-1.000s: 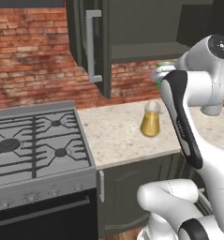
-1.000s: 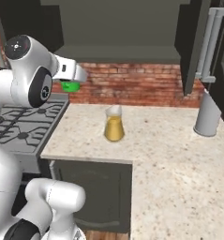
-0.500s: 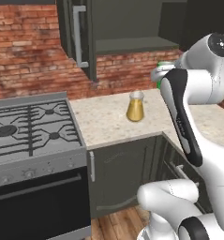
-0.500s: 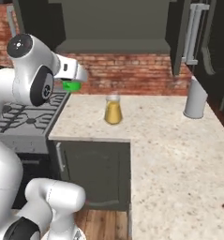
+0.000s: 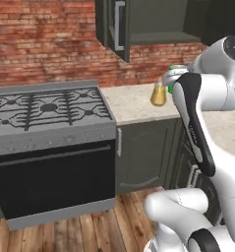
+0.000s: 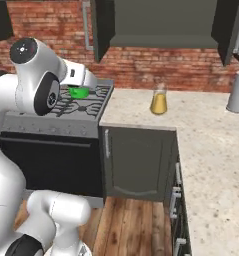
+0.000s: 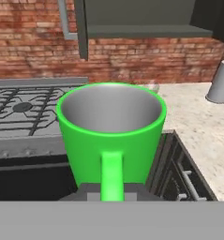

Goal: There is a tray on the dining counter. Grab the cup, mug, and pitcher and place them on the tray. The pitcher may be placed next to the tray if it cannot fit the tray.

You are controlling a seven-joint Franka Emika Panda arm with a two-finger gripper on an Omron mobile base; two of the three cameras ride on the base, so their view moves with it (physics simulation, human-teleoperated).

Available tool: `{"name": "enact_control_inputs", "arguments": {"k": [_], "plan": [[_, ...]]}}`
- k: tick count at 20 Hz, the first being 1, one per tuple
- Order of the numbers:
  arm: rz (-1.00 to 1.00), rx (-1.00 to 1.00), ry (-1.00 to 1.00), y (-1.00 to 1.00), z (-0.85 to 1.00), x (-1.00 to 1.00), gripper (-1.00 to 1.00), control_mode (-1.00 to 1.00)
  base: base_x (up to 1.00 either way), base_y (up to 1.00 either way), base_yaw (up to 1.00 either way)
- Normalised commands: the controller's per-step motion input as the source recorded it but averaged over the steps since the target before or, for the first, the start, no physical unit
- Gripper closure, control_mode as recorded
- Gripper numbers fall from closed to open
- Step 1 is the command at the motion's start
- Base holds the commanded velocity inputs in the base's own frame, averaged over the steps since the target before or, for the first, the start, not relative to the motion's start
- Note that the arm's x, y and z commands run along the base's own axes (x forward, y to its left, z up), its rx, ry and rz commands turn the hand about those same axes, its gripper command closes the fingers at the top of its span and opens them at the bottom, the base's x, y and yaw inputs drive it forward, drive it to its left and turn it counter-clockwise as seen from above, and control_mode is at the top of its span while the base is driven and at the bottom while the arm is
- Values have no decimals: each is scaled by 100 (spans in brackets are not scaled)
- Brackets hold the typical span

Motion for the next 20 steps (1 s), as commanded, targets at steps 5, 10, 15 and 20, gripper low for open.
{"name": "enact_control_inputs", "arguments": {"k": [5,10,15,20], "plan": [[0,0,0,0,0,0,100,100,-49,51,79],[0,0,0,0,0,0,100,100,-19,40,94],[0,0,0,0,0,0,100,100,0,17,95],[0,0,0,0,0,0,100,100,13,0,85]]}}
